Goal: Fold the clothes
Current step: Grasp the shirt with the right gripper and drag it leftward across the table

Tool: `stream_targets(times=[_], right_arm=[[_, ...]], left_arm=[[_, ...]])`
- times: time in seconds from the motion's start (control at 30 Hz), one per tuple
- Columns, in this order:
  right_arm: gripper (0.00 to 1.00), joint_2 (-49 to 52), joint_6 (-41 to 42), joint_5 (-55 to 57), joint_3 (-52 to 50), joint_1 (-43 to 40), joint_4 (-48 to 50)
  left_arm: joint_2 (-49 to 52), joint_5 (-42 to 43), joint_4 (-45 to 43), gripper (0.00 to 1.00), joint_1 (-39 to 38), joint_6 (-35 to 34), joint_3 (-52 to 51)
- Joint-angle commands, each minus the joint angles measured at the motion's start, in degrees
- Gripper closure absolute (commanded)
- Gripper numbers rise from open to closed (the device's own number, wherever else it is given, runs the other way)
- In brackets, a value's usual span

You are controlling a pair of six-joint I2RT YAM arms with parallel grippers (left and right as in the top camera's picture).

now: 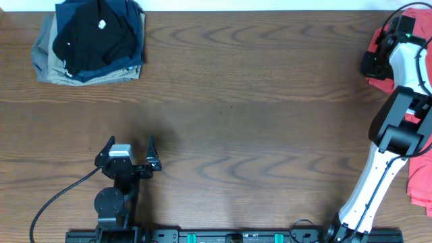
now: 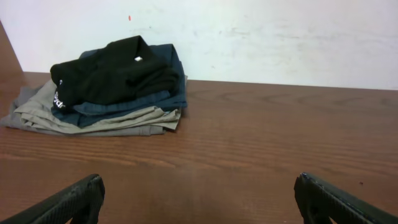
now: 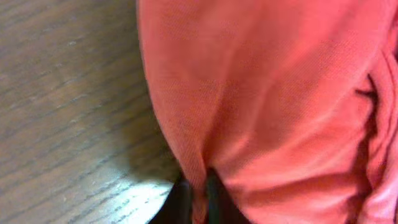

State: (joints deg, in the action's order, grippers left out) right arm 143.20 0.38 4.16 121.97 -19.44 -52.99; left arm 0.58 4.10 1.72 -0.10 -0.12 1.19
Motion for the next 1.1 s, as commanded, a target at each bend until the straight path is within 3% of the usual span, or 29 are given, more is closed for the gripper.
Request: stream_targets(times=[0.0,0.17,0.3,0.47,0.9,1.07], right_arm=[[0.99,0.9,1.7,-0.6,0.7,0.4,-2.0],[0.99,-2.8,5.3,-2.9,0.9,0.7,-4.8],[0.99,-8.7,5.4,-11.5,0.9,2.2,-5.5],[0.99,-15.6,5.3,-16.4,0.9,8.6,-5.9],[0.99,-16.5,5.4,-16.4,0.9,45.8,-7.9],[0.99,-16.5,11.9,-11.7,0.9,58.8,-7.9]], left_arm=[[-0.3,0.8,1.9,0.02,0.2,0.3,-1.0],[-0.3,0.8,1.9,0.02,0.2,0.3,-1.0],[-0.3,0.8,1.9,0.02,0.2,0.3,-1.0],[-0.3,0.8,1.9,0.02,0.2,0.3,-1.0],[-0.3,0.8,1.9,0.02,0.2,0.3,-1.0],[-0.3,0.8,1.9,0.02,0.2,0.3,-1.0]])
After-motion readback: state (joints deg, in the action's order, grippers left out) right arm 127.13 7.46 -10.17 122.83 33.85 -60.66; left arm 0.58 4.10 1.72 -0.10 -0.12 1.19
